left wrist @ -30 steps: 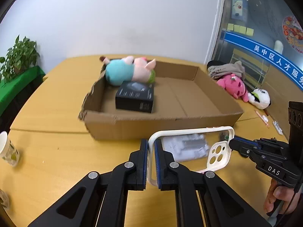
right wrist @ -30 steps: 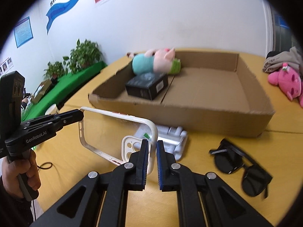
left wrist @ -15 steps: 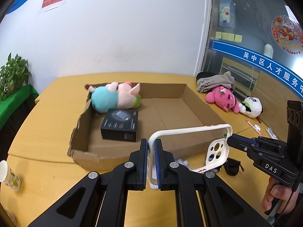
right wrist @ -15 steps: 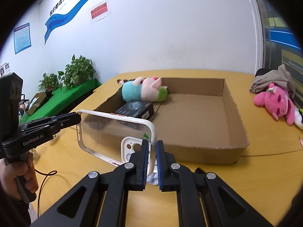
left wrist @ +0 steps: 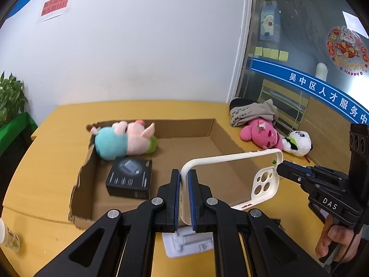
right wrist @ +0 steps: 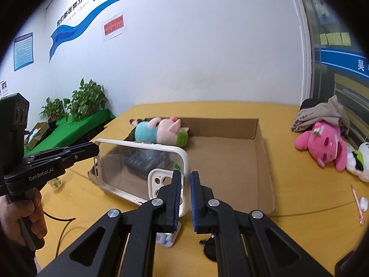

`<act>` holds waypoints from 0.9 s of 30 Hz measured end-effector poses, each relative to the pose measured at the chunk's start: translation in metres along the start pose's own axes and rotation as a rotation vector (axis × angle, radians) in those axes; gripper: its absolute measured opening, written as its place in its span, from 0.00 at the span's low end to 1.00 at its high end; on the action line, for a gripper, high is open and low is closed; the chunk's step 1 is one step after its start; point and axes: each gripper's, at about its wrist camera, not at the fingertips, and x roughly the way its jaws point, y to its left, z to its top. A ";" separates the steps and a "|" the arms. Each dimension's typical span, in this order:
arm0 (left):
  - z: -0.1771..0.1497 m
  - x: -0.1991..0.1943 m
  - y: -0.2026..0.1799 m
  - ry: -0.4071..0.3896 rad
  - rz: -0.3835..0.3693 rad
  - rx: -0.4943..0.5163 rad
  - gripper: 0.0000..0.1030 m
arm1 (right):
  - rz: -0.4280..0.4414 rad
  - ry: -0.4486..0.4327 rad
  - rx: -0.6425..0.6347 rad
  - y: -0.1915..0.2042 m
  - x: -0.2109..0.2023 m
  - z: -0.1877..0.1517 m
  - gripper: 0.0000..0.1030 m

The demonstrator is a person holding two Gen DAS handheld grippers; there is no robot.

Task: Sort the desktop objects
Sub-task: 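Lift the white phone case toward the cardboard box with the left gripper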

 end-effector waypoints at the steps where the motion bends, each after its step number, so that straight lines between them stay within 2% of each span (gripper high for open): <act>1: 0.005 0.002 -0.001 -0.006 -0.004 0.005 0.06 | -0.004 -0.005 0.000 -0.001 0.000 0.004 0.07; 9: 0.044 0.014 0.004 -0.032 -0.025 0.000 0.06 | -0.029 -0.044 -0.036 -0.008 0.009 0.040 0.07; 16: 0.084 0.038 0.007 -0.034 -0.030 0.008 0.06 | 0.002 -0.054 -0.013 -0.031 0.031 0.080 0.07; 21: 0.116 0.080 0.016 0.020 -0.064 -0.025 0.06 | 0.002 -0.008 -0.018 -0.058 0.067 0.112 0.07; 27: 0.142 0.138 0.020 0.092 -0.055 -0.039 0.06 | -0.044 0.090 -0.042 -0.073 0.122 0.132 0.07</act>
